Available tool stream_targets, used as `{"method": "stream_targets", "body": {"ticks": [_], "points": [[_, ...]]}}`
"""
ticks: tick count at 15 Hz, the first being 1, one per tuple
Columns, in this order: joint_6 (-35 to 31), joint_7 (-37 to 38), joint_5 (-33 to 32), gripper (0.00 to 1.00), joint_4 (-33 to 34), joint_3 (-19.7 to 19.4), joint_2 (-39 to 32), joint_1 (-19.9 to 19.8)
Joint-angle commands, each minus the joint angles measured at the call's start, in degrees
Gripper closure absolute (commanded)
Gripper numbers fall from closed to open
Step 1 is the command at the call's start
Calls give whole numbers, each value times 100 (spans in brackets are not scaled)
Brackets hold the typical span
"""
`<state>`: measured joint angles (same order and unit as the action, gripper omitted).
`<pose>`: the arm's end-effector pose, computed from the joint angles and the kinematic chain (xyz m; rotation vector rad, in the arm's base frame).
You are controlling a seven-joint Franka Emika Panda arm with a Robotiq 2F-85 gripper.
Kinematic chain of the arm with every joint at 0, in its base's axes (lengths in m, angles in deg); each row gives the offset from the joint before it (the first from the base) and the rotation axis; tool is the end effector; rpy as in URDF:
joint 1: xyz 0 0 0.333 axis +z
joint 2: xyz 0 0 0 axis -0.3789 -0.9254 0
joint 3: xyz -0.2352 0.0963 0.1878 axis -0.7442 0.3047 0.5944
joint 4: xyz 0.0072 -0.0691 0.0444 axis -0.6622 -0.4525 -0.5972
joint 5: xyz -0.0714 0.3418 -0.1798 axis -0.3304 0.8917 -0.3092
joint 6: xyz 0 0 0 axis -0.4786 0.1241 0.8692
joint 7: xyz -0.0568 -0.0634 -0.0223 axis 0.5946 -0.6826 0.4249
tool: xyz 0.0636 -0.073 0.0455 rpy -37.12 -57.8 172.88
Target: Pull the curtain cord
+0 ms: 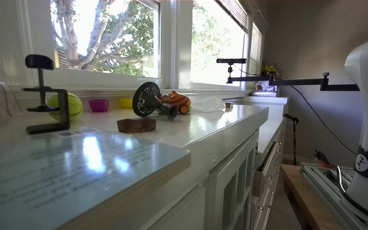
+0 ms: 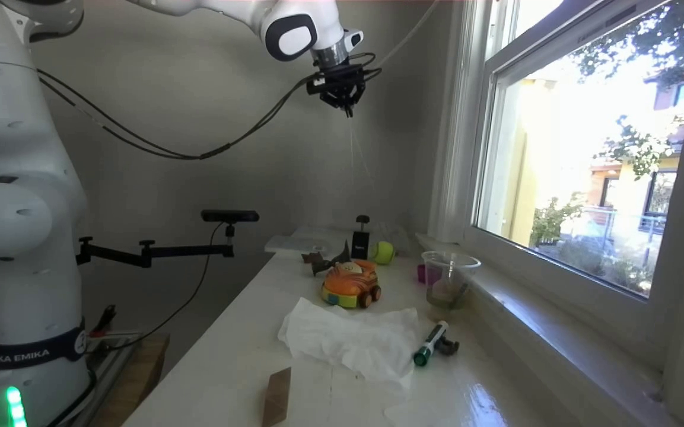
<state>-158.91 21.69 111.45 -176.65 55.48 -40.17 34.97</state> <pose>0.4963 0.1964 0.7109 -2.1784 -1.4415 -1.2993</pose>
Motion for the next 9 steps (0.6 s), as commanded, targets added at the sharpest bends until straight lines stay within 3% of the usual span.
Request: {"method": "stream_targets", "body": {"ticks": [1, 4, 9], "points": [[-172, 95, -299, 100, 896, -109, -347, 18], [-239, 100, -423, 100, 1487, -142, -517, 13], [-94, -138, -262, 100, 1097, 24, -324, 232]]}}
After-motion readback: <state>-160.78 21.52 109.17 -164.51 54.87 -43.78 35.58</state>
